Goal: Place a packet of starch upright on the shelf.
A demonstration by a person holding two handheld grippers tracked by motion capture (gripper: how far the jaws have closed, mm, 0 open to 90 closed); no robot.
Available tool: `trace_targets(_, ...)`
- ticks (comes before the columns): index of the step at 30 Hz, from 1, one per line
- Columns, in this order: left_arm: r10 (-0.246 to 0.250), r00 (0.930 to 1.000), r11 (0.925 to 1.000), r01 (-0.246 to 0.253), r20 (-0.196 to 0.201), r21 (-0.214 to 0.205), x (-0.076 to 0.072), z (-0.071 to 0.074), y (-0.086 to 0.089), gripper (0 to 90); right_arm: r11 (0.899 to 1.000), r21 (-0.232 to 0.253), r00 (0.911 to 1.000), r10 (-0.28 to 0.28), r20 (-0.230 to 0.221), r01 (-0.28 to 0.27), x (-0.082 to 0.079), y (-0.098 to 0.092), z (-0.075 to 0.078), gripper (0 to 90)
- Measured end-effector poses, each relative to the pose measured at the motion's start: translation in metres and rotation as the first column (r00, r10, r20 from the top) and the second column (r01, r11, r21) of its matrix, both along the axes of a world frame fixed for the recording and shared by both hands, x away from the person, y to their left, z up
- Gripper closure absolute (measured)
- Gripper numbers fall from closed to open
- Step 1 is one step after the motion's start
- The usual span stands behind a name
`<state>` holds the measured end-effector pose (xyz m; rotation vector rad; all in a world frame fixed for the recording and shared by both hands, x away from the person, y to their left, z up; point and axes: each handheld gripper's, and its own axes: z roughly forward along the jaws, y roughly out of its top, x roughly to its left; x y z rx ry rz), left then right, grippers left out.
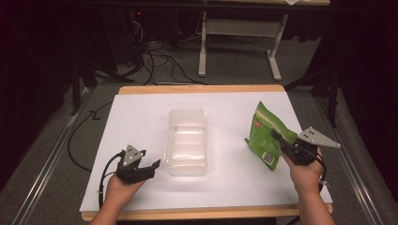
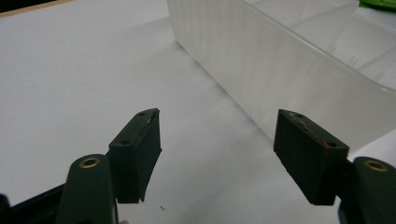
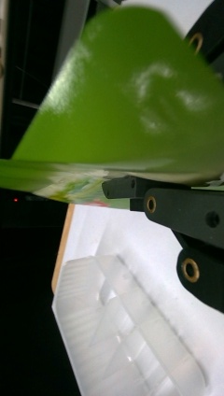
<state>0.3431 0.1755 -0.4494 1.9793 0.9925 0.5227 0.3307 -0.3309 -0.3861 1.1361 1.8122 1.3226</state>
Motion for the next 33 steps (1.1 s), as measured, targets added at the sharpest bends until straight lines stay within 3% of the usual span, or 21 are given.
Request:
trace_targets(8, 0.013, 0.9998, 0.9999, -0.013, 0.015, -0.006, -0.001, 0.001, 0.001, 32.4, 1.000, 0.005, 0.9985, 0.007, 0.055, -0.007, -0.007, 0.003, 0.012, 89.8)
trace_targets(15, 0.023, 0.9995, 0.9997, -0.022, 0.023, -0.013, -0.001, 0.002, 0.003, 32.4, 0.998, 0.034, 0.9952, 0.053, 0.082, -0.056, -0.009, 0.013, 0.024, 89.9)
trace_targets(20, 0.026, 0.9992, 0.9996, -0.025, 0.030, -0.015, -0.001, 0.003, 0.004, 32.5, 0.994, 0.060, 0.9920, 0.088, 0.090, -0.094, -0.008, 0.024, 0.031, 89.9)
trace_targets(24, 0.028, 0.9990, 0.9995, -0.028, 0.034, -0.017, -0.002, 0.003, 0.005, 32.5, 0.990, 0.050, 0.9868, 0.123, 0.105, -0.129, -0.005, 0.037, 0.038, 89.8)
trace_targets(33, 0.033, 0.9988, 0.9992, -0.032, 0.037, -0.024, -0.002, 0.004, 0.006, 32.5, 0.981, 0.075, 0.9779, 0.170, 0.122, -0.180, 0.006, 0.064, 0.048, 89.9)
